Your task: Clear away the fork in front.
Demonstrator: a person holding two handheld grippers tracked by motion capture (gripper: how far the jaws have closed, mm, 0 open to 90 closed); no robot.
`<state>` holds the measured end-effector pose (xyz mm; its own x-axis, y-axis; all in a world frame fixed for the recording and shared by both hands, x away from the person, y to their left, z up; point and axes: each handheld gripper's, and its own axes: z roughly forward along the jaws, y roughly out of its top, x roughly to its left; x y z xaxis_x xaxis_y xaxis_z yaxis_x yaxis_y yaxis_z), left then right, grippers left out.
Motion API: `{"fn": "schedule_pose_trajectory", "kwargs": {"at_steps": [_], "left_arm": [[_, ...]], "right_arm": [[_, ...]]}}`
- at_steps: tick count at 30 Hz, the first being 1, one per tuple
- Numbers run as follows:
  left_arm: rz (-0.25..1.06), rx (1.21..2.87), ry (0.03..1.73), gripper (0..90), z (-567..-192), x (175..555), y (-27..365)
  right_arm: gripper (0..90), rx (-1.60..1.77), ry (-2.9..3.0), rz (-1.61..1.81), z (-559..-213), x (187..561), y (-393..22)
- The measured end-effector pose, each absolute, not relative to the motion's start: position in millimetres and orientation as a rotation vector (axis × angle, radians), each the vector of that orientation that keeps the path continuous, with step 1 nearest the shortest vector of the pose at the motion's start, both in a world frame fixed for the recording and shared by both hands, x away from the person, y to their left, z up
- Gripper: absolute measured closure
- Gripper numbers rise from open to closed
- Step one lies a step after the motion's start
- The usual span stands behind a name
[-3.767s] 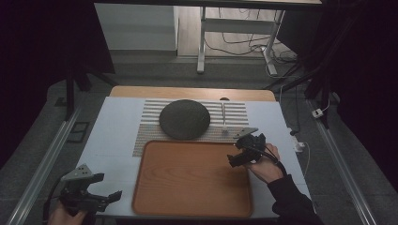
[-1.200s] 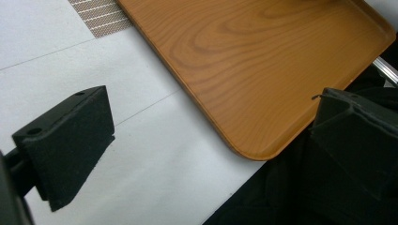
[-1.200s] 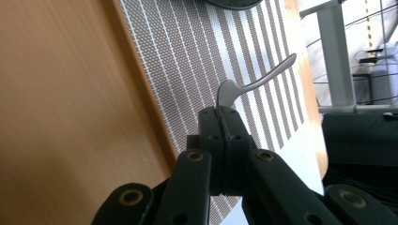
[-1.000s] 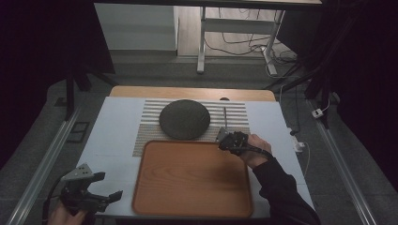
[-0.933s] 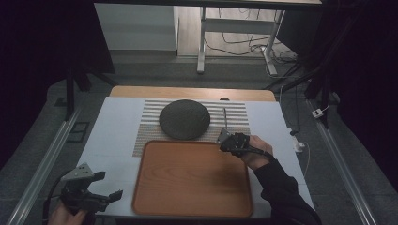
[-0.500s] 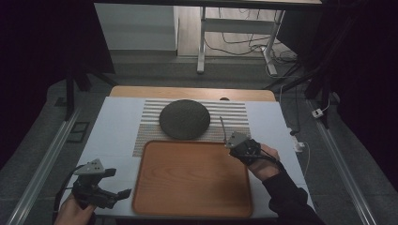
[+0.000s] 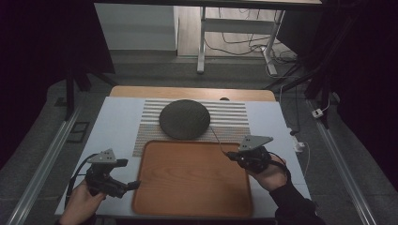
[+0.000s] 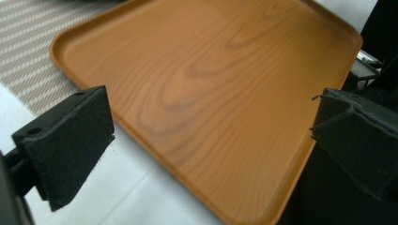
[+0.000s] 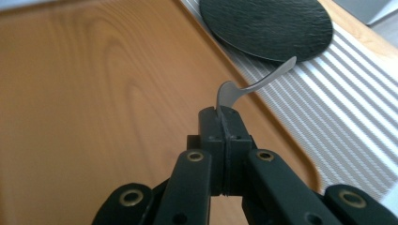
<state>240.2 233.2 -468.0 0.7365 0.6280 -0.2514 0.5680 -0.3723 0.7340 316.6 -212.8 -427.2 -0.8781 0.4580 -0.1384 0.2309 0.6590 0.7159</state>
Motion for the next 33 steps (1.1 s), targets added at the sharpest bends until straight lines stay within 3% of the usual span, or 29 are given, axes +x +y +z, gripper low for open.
{"fn": "schedule_pose_trajectory", "kwargs": {"at_steps": [23, 33], "left_arm": [[0.051, 2.224, 0.722, 0.0, -457.9, 293.4, 171.8], [0.044, 2.335, 0.518, 0.0, -459.5, 307.3, 137.1]], "right_arm": [[88.8, 0.473, 2.737, 1.357, -430.0, 290.0, -210.3], [88.9, 0.387, 2.831, 1.513, -434.0, 281.3, -194.4]]}}
